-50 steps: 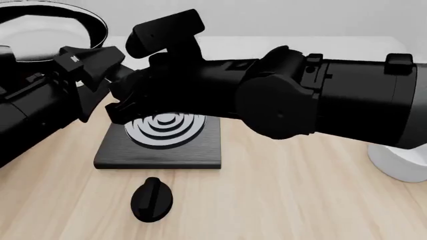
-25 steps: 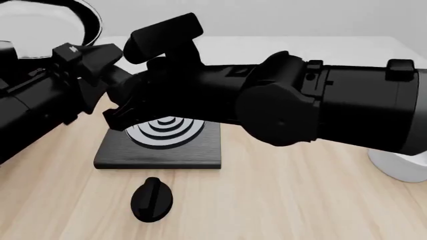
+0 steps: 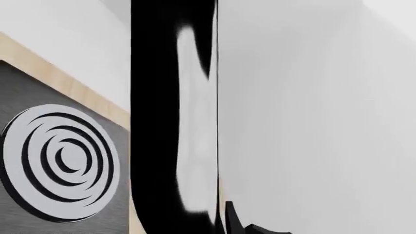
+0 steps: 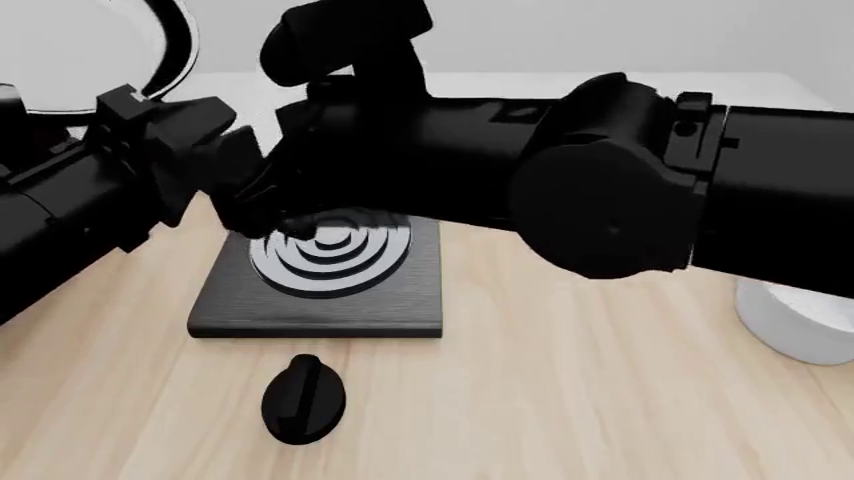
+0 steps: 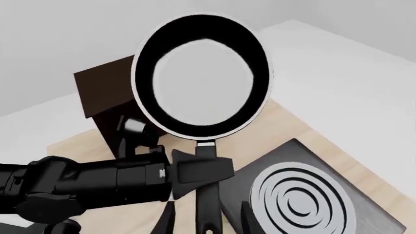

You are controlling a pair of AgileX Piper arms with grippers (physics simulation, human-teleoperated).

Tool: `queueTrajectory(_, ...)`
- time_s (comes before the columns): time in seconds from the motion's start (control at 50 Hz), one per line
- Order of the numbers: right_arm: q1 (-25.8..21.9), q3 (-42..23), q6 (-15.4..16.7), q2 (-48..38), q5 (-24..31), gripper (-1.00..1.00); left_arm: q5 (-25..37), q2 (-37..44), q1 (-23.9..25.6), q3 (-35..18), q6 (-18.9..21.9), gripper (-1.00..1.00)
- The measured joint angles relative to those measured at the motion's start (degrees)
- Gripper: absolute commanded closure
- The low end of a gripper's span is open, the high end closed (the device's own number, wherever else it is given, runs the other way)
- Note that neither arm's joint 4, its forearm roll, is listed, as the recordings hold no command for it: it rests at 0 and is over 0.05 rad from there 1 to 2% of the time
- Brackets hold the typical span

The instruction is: Put the frying pan on the cabinet shelf.

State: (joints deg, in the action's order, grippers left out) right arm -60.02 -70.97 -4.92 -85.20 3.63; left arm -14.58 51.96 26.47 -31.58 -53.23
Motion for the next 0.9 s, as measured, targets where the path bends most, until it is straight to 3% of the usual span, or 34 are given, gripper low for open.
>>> queueTrajectory(0.26, 4.1, 3.4, 0.4, 10.3, 1.8, -1.00, 0.9, -0.5, -1.3, 0.5, 0.5, 1.00)
queueTrajectory(0.58, 18.3, 11.1, -1.0, 30.2, 5.4, -1.00, 1.8, -2.6, -3.8, 0.9, -0.6, 1.00)
queueTrajectory(0.9, 25.4, 17.6, -3.4, 42.2, 7.2, -1.00, 3.8, -5.6, -9.0, 0.9, -1.4, 1.00)
